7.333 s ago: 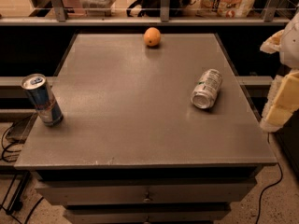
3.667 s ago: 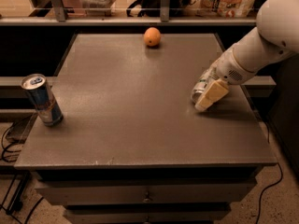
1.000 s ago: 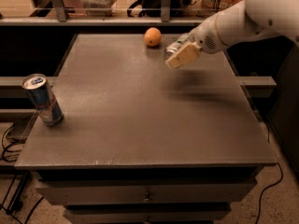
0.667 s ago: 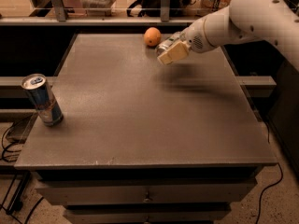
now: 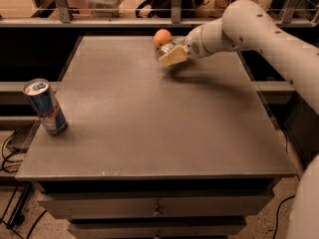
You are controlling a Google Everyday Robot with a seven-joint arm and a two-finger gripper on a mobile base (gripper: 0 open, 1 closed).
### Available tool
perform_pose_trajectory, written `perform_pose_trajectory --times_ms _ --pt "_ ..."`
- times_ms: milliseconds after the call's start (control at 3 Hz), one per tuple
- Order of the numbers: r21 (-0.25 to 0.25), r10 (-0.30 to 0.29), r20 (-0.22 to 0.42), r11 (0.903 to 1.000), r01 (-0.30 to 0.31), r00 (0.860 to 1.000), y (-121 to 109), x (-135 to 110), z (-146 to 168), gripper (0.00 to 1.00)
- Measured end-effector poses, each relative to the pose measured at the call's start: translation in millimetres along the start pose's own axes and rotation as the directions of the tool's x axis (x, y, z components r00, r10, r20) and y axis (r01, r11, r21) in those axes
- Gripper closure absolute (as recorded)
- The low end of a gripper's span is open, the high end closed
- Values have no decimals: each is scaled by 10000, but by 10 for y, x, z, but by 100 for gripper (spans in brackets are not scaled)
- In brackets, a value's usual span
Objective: Move 7up can near orange
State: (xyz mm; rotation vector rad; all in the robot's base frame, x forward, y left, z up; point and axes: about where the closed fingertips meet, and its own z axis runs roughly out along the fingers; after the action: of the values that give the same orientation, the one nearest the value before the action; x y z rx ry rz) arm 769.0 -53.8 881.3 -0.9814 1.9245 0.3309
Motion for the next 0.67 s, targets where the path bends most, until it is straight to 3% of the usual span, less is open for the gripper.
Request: perform_pose_trajectory --times_ms 667 --pt "434 270 174 9987 -277 9995 -227 23 341 58"
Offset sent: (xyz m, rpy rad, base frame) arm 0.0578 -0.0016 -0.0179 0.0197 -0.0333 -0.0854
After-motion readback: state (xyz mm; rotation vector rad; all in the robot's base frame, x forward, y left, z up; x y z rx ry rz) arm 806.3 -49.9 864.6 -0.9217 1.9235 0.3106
